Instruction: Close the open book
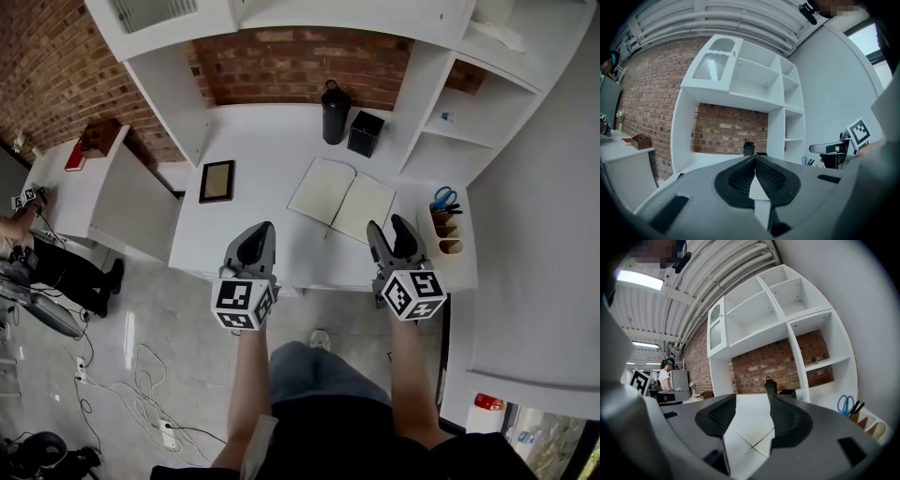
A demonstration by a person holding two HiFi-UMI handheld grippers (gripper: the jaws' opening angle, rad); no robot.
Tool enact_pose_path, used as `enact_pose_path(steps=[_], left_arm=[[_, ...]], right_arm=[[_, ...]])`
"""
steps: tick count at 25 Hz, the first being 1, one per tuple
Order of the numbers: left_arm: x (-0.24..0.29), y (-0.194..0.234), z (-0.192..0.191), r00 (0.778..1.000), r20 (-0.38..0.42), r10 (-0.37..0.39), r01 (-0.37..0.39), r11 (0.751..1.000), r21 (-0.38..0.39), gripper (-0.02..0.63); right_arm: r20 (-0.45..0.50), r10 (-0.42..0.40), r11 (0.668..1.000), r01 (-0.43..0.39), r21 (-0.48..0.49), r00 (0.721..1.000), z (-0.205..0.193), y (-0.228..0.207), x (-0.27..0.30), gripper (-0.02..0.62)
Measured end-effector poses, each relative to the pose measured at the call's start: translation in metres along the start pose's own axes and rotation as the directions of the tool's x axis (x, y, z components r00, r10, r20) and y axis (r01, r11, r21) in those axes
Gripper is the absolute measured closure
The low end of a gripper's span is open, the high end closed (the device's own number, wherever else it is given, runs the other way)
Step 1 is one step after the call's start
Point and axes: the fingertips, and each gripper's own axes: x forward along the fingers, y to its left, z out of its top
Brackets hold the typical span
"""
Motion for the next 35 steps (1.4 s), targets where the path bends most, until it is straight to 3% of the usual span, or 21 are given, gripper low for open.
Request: enact_pose_path(steps=[12, 17, 22, 25, 28, 35], left_arm=[[0.039, 0.010, 0.011, 1.000, -0.003, -0.031, 0.031, 0.999, 0.016, 0.597], [0.037, 0.022, 0.000, 1.000, -0.020, -0.020, 0.020, 1.000, -0.005, 0.597], [0.028, 0.046, -0.014, 0.999, -0.031, 0.019, -0.020, 0.999, -0.048, 0.597], [0.026, 0.059, -0.025, 0.998, -0.044, 0.041, -0.044, 0.996, -0.074, 0.597], [0.024, 0.071, -0.038, 0.996, -0.063, 0.059, -0.064, 0.994, -0.092, 0.597], [0.012, 0.095, -0.069, 0.989, -0.108, 0.099, -0.113, 0.985, -0.132, 0.597]], right_arm=[[-0.019, -0.005, 1.000, 0.005, 0.001, 1.000, 0.003, -0.004, 0.038, 0.385], [-0.103, 0.011, 0.993, -0.022, -0.115, 0.995, -0.008, 0.002, 0.065, 0.385], [-0.251, 0.033, 0.954, -0.105, -0.281, 0.967, -0.030, 0.018, 0.109, 0.385], [-0.361, 0.037, 0.901, -0.188, -0.392, 0.932, -0.050, 0.030, 0.136, 0.385], [-0.472, 0.034, 0.820, -0.294, -0.490, 0.881, -0.078, 0.043, 0.157, 0.385], [-0.652, -0.057, 0.544, -0.524, -0.655, 0.756, -0.157, 0.064, 0.180, 0.385]])
